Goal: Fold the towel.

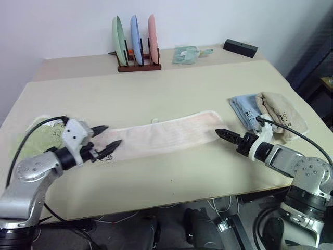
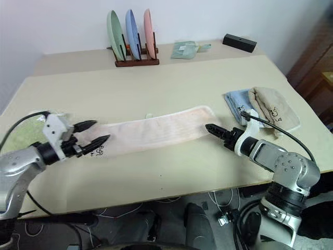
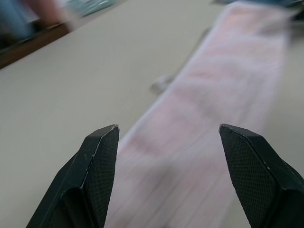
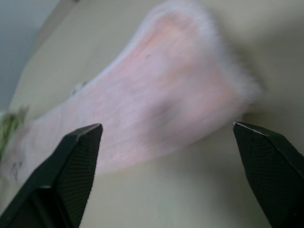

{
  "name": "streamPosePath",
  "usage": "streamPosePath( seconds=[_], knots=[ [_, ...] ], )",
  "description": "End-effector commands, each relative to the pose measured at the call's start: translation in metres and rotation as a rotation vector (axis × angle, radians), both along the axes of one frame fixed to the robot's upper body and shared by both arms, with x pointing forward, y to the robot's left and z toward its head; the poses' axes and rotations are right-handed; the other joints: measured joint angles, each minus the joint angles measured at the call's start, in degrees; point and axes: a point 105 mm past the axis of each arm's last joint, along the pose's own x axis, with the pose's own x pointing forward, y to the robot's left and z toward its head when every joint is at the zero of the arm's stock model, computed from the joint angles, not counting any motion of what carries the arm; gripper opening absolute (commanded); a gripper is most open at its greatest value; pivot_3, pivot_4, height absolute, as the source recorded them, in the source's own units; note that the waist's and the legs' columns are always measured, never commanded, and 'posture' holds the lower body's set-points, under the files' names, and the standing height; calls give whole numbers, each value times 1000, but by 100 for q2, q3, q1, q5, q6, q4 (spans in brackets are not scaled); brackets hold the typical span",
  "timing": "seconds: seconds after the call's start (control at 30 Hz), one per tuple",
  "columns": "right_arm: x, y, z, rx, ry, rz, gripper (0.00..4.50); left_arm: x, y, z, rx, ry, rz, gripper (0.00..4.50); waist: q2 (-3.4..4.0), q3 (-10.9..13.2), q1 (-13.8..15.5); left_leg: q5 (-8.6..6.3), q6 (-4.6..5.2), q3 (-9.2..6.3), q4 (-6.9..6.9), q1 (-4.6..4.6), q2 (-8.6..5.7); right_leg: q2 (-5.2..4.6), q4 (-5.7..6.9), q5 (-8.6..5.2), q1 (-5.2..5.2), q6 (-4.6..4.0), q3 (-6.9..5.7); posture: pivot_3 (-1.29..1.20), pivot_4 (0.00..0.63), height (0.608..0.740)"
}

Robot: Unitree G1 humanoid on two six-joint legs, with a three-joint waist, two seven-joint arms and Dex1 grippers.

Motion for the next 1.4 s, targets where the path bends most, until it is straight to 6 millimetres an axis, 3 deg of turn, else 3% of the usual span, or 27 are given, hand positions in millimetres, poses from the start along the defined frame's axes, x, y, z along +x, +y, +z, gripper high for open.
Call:
streamPosePath(
  seconds=[0.03,0.3,0.33,0.4,0.63,0.87,0.97,1.03,1.1,1.2,1.33,1.4],
  knots=[
    [6,-2,7,57,-6,-52,4451,-7,-33,8,-17,-16,-151,3428,1,-1,-3,0,0,0,0,0,1,0,0,0,0,0,0,0,150,738],
    [25,17,-5,68,38,-69,4451,-6,-58,-2,-11,3,-250,3428,6,-4,-33,1,1,1,-1,2,1,2,1,0,1,0,1,0,150,738],
    [28,18,-7,68,42,-75,4216,-5,-59,-4,-8,2,-249,3428,6,-4,-43,1,1,2,-1,3,0,2,1,0,2,0,1,0,150,738],
    [32,20,-7,75,41,-86,3608,-4,-58,-5,-11,7,-244,3428,7,-4,-56,1,0,2,-2,4,1,3,1,0,2,0,1,0,150,738],
    [40,11,-5,58,26,-147,63,-4,-53,-9,-11,12,-215,3428,7,-4,-126,1,0,1,-3,2,1,3,0,0,0,0,1,0,150,738],
    [26,-13,27,33,-76,-151,14,-3,-48,-14,-6,6,-180,3428,10,-3,-106,0,2,0,-3,-3,0,1,-4,0,-1,0,0,0,150,738],
    [13,-36,52,-94,-167,-126,14,0,-46,-14,-8,5,-177,3428,14,-1,-87,-13,25,0,-3,-3,0,1,-6,-1,0,0,-1,0,150,738],
    [12,-37,71,-204,-247,-72,14,2,-46,-16,-3,7,-184,3428,18,0,-95,-15,29,1,-3,-4,-2,0,-10,-1,1,1,-2,0,150,738],
    [12,-27,79,-291,-297,2,14,4,-46,-18,2,9,-189,3428,17,-1,-138,-16,30,5,-3,-2,0,1,-12,-1,2,2,-3,0,150,738],
    [9,9,82,-507,-401,216,14,6,-47,-17,9,1,-197,3428,16,-2,-178,-16,30,8,-11,5,13,11,-15,-1,4,2,-3,0,150,738],
    [1,67,69,-691,-506,526,14,7,-50,-9,4,-19,-192,3428,16,-2,-130,-15,26,5,-9,-1,15,11,-28,0,6,3,-8,0,150,738],
    [-3,86,59,-751,-539,629,14,7,-51,-6,1,-26,-187,3428,15,-1,-122,-1,3,4,-8,-8,14,9,-39,4,5,9,-12,0,150,738]
  ],
)
